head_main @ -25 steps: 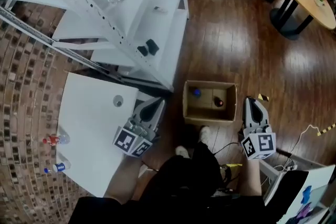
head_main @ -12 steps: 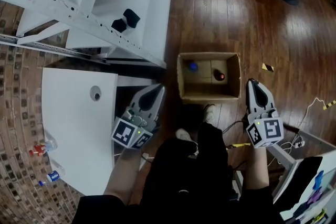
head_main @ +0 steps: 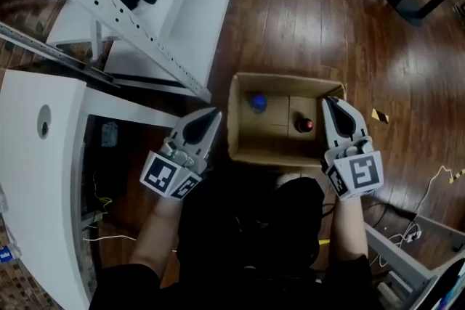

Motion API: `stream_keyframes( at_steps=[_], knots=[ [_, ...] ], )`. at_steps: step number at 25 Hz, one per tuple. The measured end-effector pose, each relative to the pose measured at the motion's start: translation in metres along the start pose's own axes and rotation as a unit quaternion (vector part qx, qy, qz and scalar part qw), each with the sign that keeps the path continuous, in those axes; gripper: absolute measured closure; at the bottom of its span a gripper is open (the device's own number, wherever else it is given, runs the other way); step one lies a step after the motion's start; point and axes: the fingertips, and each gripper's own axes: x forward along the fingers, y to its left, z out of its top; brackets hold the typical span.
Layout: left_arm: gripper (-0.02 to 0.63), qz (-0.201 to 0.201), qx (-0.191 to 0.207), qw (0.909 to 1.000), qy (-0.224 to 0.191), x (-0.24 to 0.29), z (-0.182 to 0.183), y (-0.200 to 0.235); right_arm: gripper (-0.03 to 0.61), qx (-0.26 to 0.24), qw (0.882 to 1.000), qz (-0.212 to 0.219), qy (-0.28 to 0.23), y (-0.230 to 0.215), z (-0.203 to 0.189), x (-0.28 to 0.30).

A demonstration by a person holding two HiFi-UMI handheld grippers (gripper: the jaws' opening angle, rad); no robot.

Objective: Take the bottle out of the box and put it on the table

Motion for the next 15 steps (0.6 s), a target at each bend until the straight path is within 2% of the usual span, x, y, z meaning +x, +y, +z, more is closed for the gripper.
stream_keyframes(
  at_steps=[3, 6, 9, 14, 15],
  knots=[
    [0.617, -0.007, 0.006, 0.9996, -0.027, -0.009, -0.048, 0.011, 0.577, -0.003, 1.0, -0.003, -0.007, 0.008, -0.061, 0.001],
    [0.617, -0.009, 0.02, 0.9993, -0.03, -0.013, -0.076, 0.014, 0.577, 0.002, 1.0, 0.007, 0.017, 0.013, -0.105, 0.003],
    [0.617, 0.002, 0.037, 0.9991, -0.021, -0.011, -0.08, 0.016, 0.575, 0.014, 0.999, 0.017, 0.031, 0.019, -0.12, 0.011],
    [0.617, -0.004, 0.032, 0.9995, -0.005, -0.009, -0.088, 0.008, 0.575, 0.032, 0.998, 0.031, 0.044, 0.031, -0.133, 0.036],
    [0.617, -0.005, 0.028, 0.9996, -0.006, -0.009, -0.09, 0.009, 0.557, 0.033, 0.997, 0.035, 0.052, 0.035, -0.14, 0.046]
  ],
)
